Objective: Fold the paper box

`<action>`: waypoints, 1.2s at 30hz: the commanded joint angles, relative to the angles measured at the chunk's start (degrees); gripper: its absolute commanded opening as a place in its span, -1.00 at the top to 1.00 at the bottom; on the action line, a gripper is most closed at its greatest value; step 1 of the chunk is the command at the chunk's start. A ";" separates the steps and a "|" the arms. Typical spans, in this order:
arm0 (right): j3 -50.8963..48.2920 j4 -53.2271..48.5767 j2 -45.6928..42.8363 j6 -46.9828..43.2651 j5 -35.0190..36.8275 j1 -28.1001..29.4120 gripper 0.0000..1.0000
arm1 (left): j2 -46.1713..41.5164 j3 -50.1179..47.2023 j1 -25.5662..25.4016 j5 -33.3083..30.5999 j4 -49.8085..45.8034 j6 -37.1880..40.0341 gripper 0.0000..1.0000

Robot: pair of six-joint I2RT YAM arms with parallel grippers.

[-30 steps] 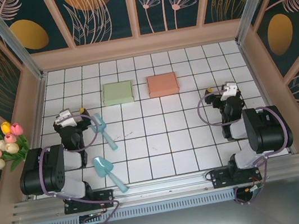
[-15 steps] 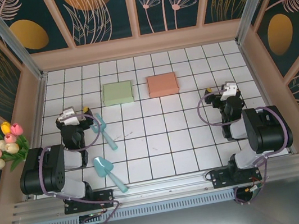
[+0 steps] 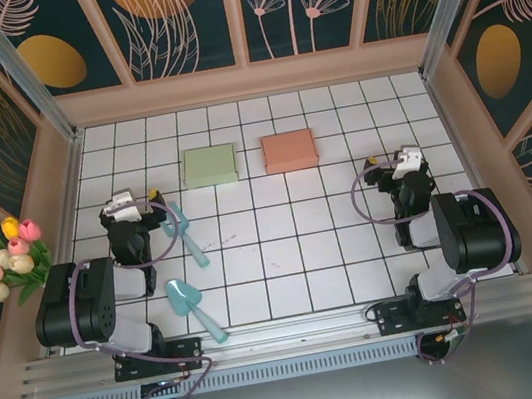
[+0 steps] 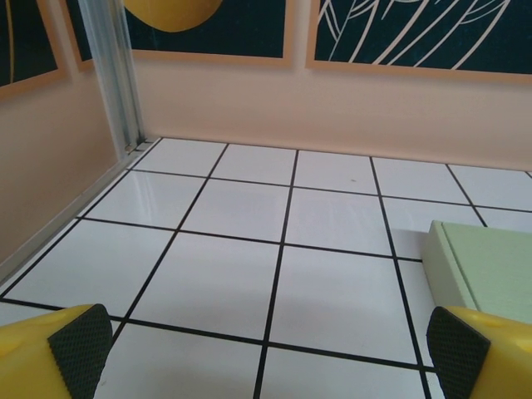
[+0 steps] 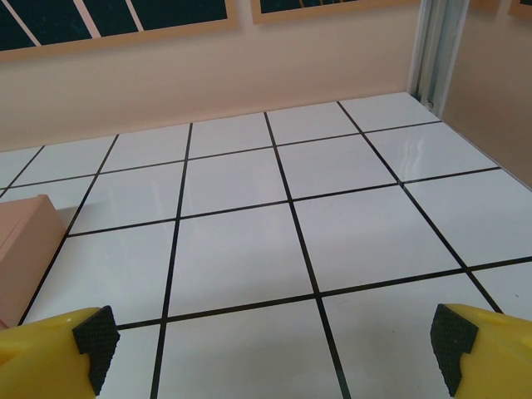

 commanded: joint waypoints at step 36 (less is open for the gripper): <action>1.04 1.12 0.25 0.69 -1.32 -0.47 -0.98 | -0.06 0.83 1.06 2.69 0.25 0.10 -0.98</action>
